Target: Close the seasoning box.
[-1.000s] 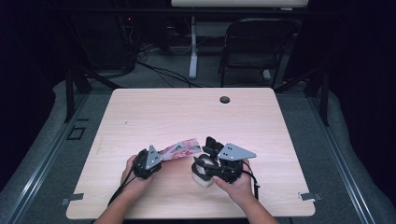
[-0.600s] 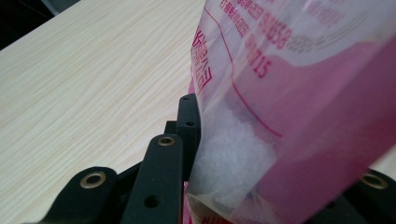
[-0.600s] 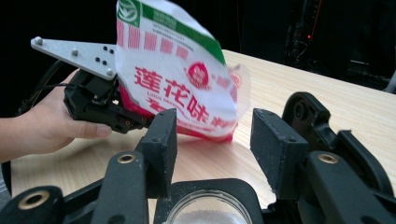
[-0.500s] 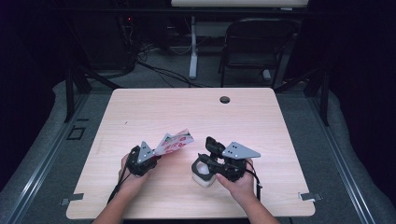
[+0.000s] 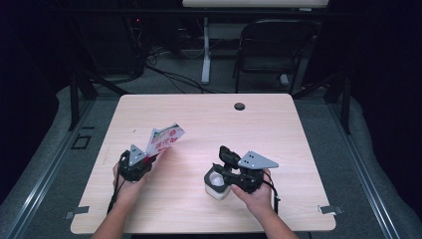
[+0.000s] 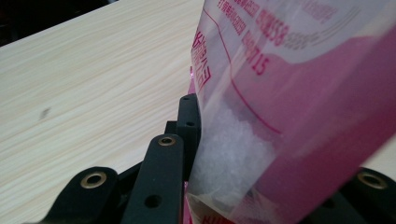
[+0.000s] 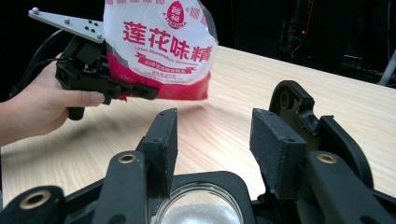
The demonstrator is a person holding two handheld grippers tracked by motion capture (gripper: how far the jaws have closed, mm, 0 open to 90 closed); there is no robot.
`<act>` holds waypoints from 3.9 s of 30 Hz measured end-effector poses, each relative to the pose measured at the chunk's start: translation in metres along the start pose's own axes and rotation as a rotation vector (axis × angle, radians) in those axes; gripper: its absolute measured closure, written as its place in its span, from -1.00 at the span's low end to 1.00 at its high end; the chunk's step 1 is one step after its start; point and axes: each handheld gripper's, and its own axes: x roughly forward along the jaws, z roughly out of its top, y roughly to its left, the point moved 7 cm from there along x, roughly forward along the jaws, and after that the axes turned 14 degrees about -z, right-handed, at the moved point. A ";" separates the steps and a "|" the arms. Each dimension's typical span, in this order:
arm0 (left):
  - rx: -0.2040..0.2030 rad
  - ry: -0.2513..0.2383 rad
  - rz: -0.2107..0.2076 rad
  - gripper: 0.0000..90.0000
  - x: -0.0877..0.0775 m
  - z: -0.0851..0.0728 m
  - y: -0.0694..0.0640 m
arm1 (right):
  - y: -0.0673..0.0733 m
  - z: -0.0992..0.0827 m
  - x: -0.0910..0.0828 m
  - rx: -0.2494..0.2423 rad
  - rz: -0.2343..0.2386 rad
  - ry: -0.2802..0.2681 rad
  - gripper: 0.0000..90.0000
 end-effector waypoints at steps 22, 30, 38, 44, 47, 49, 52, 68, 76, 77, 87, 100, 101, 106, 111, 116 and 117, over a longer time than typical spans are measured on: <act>-0.088 0.109 0.300 0.70 -0.016 -0.025 0.045 | -0.002 -0.002 0.000 0.004 -0.006 0.008 0.15; -0.057 0.152 0.252 0.50 -0.009 -0.026 0.041 | -0.002 -0.002 0.000 0.007 -0.004 0.010 0.15; -0.023 0.194 0.142 0.05 -0.005 -0.027 0.034 | -0.002 -0.002 0.000 0.011 0.002 0.011 0.15; 0.025 0.185 0.104 -0.15 -0.005 -0.021 0.026 | -0.003 -0.001 -0.001 0.016 -0.002 0.005 0.15; 0.040 0.185 0.088 -0.20 -0.004 -0.019 0.022 | -0.004 -0.001 -0.002 0.016 -0.004 0.005 0.15; 0.051 0.184 0.085 -0.22 -0.004 -0.018 0.020 | -0.004 0.001 -0.003 0.012 -0.008 -0.001 0.15; 0.063 0.170 0.082 -0.23 -0.004 -0.015 0.016 | -0.005 0.006 -0.007 0.003 -0.034 -0.026 0.15; 0.061 0.135 0.019 -0.21 -0.007 0.000 0.001 | -0.029 0.023 -0.026 -0.019 -0.150 -0.080 0.13; 0.077 0.145 -0.015 -0.18 -0.003 0.004 -0.010 | -0.047 0.010 -0.019 0.016 -0.183 -0.027 0.14; 0.080 0.150 -0.015 -0.18 -0.003 0.004 -0.011 | -0.048 0.007 -0.018 0.016 -0.177 -0.010 0.16; 0.120 0.224 -0.050 -0.18 0.001 -0.005 -0.033 | -0.038 -0.004 -0.010 -0.067 -0.158 0.061 0.62; 0.138 0.179 -0.086 -0.18 -0.016 0.000 -0.049 | -0.036 -0.003 -0.016 -0.142 -0.176 0.056 0.82; 0.130 0.167 -0.090 -0.18 -0.017 0.002 -0.050 | -0.034 -0.003 -0.016 -0.150 -0.177 0.056 0.83; 0.130 0.136 -0.094 -0.17 -0.019 0.006 -0.052 | -0.026 -0.001 -0.018 -0.203 -0.190 0.045 0.86; 0.116 0.129 -0.097 -0.16 -0.016 0.007 -0.049 | -0.015 -0.001 -0.020 -0.233 -0.168 0.048 0.79; 0.109 0.119 -0.094 -0.16 -0.015 0.008 -0.046 | -0.007 -0.003 -0.021 -0.237 -0.145 0.042 0.69; 0.110 0.117 -0.091 -0.16 -0.016 0.008 -0.045 | -0.006 -0.004 -0.021 -0.241 -0.140 0.045 0.68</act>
